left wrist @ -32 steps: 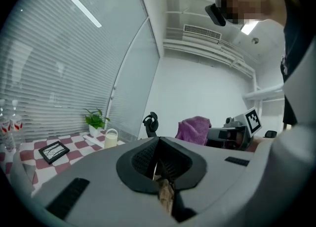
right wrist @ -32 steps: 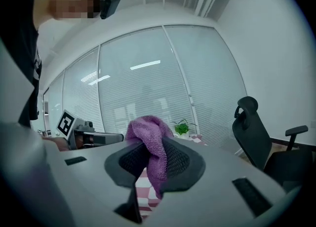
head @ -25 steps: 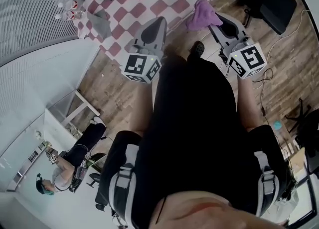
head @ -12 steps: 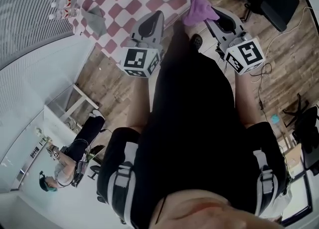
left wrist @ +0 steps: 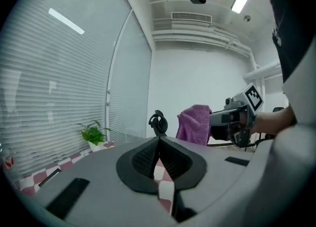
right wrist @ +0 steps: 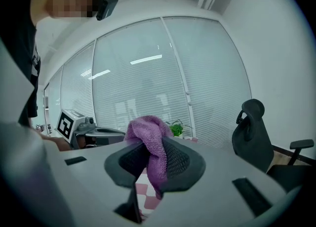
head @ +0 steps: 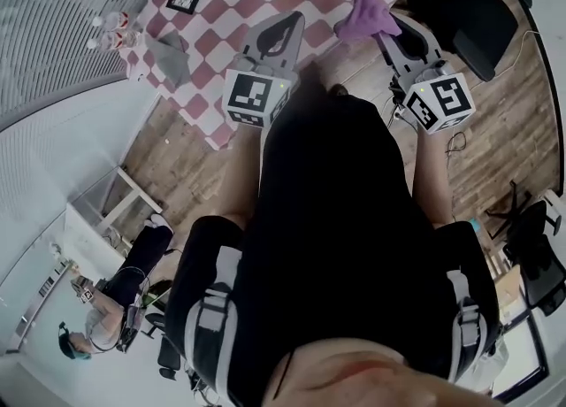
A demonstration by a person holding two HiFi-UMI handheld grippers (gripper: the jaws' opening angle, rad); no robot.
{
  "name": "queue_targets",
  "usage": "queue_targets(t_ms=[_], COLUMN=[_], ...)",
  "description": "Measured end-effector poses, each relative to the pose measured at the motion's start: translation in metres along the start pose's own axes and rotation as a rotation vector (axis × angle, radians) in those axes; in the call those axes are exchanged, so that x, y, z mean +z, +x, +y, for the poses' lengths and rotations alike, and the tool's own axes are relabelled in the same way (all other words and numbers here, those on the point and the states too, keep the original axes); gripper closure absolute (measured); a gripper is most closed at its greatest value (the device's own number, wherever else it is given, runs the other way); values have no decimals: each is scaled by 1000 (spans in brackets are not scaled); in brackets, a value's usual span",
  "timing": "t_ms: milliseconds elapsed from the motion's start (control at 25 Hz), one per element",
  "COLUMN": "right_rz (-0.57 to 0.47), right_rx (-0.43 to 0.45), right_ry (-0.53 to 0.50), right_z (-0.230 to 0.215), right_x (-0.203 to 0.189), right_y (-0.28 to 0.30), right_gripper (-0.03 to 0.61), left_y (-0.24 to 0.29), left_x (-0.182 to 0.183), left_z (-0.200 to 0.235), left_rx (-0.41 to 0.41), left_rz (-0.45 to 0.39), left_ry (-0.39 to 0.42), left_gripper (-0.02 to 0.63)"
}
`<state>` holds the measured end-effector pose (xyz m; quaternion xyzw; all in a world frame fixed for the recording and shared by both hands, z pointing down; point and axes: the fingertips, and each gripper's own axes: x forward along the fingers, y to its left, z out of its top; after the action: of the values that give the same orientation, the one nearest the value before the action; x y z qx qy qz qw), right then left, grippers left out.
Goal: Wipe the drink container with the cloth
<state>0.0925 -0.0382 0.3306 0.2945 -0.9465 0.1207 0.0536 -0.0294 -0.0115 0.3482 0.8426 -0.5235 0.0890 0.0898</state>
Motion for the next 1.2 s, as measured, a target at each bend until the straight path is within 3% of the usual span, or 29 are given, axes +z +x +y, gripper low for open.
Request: queue_targets(t_ms=[160,360,760,840,880,1200], right_rz=[-2,1,69,76,79,92], right_rx=[-23,-45,-30,-35,-38,-65], right_ry=[11,29,71,66,69,84], right_z=[-1,-1,-1,-3,-3,-8], right_x=[0,-4,-21,-22,-23,-27], right_y=[21,41,67,71,73,73], right_gripper=[491,490,489,489,489,489], left_y=[2,14,41,54,60,102], left_x=[-12,-30,-72,-79,-84,-111], left_z=[27,53,108,117,121,141], left_rx=[-7,-42,54,45,40,24], left_rz=[15,39,102,124,139,218], left_ry=[-46,-44,-127,-115,-101,-26], left_gripper=[581,581,573,427,391,313])
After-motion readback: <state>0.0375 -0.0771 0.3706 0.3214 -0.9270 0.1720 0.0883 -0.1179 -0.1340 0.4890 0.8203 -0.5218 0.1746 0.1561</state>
